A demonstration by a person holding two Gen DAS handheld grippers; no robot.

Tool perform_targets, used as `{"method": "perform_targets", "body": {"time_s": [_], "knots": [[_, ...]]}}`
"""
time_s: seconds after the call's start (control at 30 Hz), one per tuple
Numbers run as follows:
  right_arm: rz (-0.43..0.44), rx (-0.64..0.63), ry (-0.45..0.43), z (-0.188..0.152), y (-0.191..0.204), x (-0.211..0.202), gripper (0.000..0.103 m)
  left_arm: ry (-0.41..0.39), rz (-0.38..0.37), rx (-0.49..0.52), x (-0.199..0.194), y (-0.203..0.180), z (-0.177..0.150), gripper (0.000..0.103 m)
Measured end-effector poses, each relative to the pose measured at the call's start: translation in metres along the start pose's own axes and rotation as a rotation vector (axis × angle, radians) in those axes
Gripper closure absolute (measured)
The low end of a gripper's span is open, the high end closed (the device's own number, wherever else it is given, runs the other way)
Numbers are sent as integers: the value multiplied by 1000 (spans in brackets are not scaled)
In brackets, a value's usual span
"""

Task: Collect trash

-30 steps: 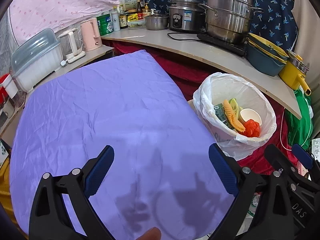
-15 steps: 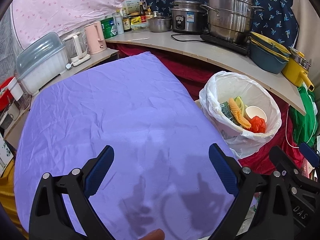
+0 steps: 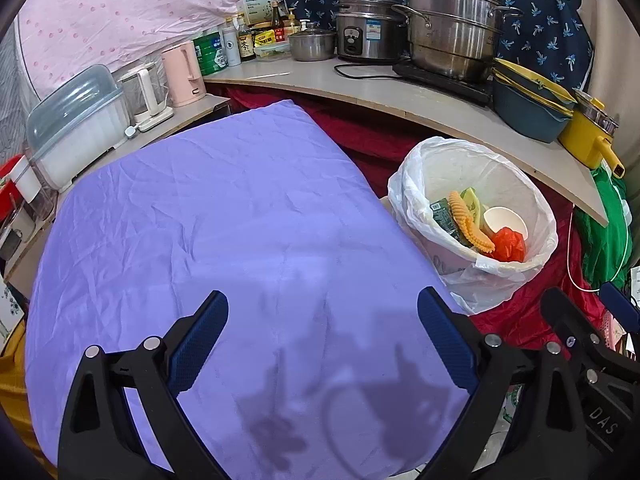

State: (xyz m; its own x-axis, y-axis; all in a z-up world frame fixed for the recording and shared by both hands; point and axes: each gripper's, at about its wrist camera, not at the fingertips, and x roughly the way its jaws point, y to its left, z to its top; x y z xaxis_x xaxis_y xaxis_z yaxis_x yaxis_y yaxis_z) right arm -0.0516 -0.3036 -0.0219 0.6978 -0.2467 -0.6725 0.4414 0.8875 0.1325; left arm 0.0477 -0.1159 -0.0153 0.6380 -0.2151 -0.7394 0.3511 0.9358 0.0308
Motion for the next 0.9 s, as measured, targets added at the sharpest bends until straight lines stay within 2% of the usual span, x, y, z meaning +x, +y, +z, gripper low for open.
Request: {"method": "perform_targets", "body": {"time_s": [0.9], "knots": [[-14, 23, -1, -3, -14, 3, 7, 0, -4, 33, 3, -23, -2, 12]]}}
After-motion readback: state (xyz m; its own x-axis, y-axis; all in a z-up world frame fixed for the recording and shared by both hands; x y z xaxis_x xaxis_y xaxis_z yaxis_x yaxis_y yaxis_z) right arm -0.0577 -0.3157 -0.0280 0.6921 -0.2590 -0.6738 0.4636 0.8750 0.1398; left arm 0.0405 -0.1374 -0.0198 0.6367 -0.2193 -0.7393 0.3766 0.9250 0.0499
